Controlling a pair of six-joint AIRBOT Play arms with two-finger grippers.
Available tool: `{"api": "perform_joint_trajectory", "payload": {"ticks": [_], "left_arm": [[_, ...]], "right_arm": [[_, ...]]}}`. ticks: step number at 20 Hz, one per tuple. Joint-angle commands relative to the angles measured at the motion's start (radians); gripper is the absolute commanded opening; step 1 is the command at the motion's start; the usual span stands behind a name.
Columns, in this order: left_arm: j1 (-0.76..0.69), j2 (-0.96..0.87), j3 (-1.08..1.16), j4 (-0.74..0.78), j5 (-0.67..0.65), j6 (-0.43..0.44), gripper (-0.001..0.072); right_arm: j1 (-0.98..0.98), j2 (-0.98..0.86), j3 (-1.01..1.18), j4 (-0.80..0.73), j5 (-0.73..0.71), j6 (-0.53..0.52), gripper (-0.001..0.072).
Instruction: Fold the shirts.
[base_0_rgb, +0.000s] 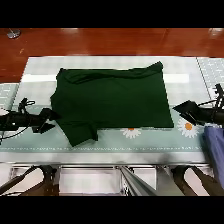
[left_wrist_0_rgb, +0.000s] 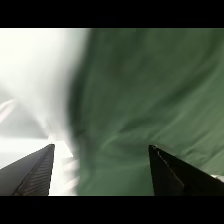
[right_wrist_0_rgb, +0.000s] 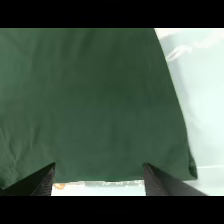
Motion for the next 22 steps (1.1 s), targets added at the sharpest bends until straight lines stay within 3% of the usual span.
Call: {"api": "perform_joint_trajectory", "payload": {"ticks": [1, 4, 5, 6, 7, 11, 18, 22], "left_arm": [[-0.048, -0.027, -0.014, -0.118, 0.07, 0.061, 0.0703], [-0.124, -0.058, -0.014, -0.122, 0.064, 0.097, 0.07], [-0.13, -0.059, -0.013, -0.122, 0.064, 0.107, 0.0658], [-0.125, -0.058, -0.008, -0.121, 0.056, 0.109, 0.0288], [-0.117, -0.056, -0.001, -0.121, 0.04, 0.12, 0.004], [-0.11, -0.053, 0.043, -0.121, -0.019, 0.16, 0.0024], [-0.112, -0.053, 0.048, -0.124, -0.008, 0.176, 0.0024], [-0.111, -0.053, 0.048, -0.124, 0.005, 0.175, 0.0024]], "right_arm": [[0.0, 0.007, -0.008, 0.003, 0.009, 0.017, 0.0635], [-0.001, 0.007, -0.008, 0.012, -0.002, 0.044, 0.0634], [-0.013, 0.007, -0.006, 0.004, -0.029, 0.069, 0.0634], [-0.04, 0.007, -0.005, -0.008, -0.054, 0.101, 0.0634], [-0.082, 0.006, -0.005, -0.045, -0.071, 0.126, 0.0634], [-0.169, 0.006, -0.019, -0.431, 0.005, 0.287, 0.063], [0.011, -0.1, -0.102, -0.325, -0.013, 0.236, 0.0627], [0.019, -0.205, -0.07, -0.136, -0.054, 0.177, 0.0626]]}}
